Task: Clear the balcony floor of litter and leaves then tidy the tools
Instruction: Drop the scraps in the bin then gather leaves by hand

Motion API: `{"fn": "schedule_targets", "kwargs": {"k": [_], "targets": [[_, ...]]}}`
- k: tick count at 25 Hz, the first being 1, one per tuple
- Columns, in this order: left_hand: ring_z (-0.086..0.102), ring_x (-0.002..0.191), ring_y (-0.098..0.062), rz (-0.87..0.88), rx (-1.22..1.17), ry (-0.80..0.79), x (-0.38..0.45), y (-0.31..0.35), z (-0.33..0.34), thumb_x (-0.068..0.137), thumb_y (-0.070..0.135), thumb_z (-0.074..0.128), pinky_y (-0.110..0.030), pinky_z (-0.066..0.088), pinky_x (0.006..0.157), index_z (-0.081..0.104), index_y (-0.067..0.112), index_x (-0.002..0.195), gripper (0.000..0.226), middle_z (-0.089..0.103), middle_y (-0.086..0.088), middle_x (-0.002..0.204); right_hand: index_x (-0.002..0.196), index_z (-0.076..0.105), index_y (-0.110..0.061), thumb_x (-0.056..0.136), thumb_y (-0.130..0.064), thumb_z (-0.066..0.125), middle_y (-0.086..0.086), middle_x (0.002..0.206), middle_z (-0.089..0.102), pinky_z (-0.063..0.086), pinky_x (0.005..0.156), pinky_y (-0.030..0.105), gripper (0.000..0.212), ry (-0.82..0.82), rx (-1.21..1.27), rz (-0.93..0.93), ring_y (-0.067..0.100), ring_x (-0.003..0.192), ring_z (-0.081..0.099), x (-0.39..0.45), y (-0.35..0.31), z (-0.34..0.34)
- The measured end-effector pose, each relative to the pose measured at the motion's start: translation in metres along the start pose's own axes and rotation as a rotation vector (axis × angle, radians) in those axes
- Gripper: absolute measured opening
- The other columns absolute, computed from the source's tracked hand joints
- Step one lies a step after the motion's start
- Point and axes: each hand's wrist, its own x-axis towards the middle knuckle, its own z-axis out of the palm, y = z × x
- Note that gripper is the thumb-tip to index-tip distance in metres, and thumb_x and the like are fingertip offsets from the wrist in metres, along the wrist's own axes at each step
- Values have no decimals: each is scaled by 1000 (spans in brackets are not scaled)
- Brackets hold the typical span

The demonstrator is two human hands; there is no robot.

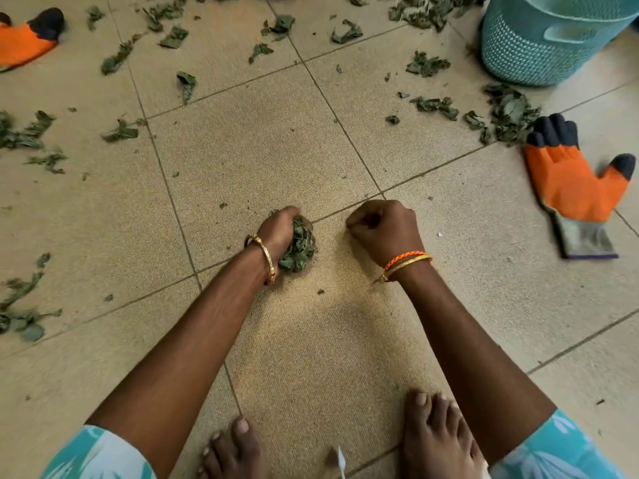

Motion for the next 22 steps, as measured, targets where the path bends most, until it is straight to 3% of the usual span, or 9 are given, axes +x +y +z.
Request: {"fn": "schedule_targets", "kwargs": {"k": [3, 5, 8, 11, 14, 16, 18, 20, 22], "targets": [[55, 59, -25, 5, 97, -91, -3, -1, 1, 97, 35, 38, -29, 44, 58, 64, 13, 65, 47, 61, -9, 66, 77, 64, -16, 75, 3, 70, 6, 73, 68, 56, 74, 32, 20, -106, 449, 52, 20, 70, 66, -1, -15, 5], [61, 76, -28, 56, 192, -98, -7, 3, 6, 93, 44, 41, -37, 47, 74, 67, 9, 84, 45, 67, -14, 86, 86, 56, -20, 73, 3, 72, 2, 74, 66, 57, 69, 29, 31, -98, 474, 29, 15, 66, 65, -2, -21, 11], [64, 94, -25, 121, 279, -72, -7, 8, 10, 94, 50, 44, -35, 47, 88, 69, 7, 103, 50, 70, -11, 103, 104, 54, -18, 74, 1, 70, 0, 76, 66, 53, 60, 19, 38, -46, 331, -67, 11, 65, 65, -1, -25, 14], [63, 93, -28, 127, 303, -18, 0, 11, 8, 94, 45, 48, -33, 48, 83, 68, 4, 105, 47, 68, -15, 105, 98, 67, -13, 84, 0, 60, 3, 82, 72, 54, 68, 14, 20, -37, 233, -115, 8, 73, 67, 15, -18, 0], [62, 74, -27, 110, 245, -2, 9, 17, 2, 92, 37, 52, -30, 48, 68, 66, 8, 89, 32, 67, -15, 92, 107, 65, -11, 87, -4, 51, 7, 110, 66, 48, 82, 19, 25, 138, 64, -69, 12, 96, 61, 67, 0, -23], [59, 66, -25, 91, 205, 27, 16, 26, -2, 86, 35, 57, -29, 47, 65, 64, 10, 85, 26, 65, -13, 87, 125, 54, -11, 87, -14, 56, 14, 135, 47, 39, 98, 29, 38, 140, -156, -25, 25, 123, 45, 111, 14, -33], [58, 67, -25, 75, 184, 36, 24, 36, -4, 73, 40, 60, -33, 46, 67, 63, 12, 82, 29, 63, -14, 88, 140, 36, -14, 85, -34, 62, 17, 152, 21, 20, 113, 42, 65, 100, -411, 6, 34, 140, 18, 144, 24, -37], [57, 67, -25, 89, 186, 39, 30, 49, -1, 72, 39, 57, -32, 46, 66, 62, 14, 77, 27, 63, -13, 86, 146, 21, -17, 77, -61, 60, 17, 156, 5, 4, 114, 51, 91, 161, -519, 89, 39, 143, 1, 164, 31, -38], [58, 66, -26, 114, 189, 56, 36, 59, 5, 75, 38, 56, -28, 46, 61, 63, 13, 77, 26, 64, -11, 83, 147, 16, -17, 71, -73, 56, 18, 156, 3, 2, 113, 53, 102, 233, -465, 220, 41, 142, 0, 174, 34, -36]]}}
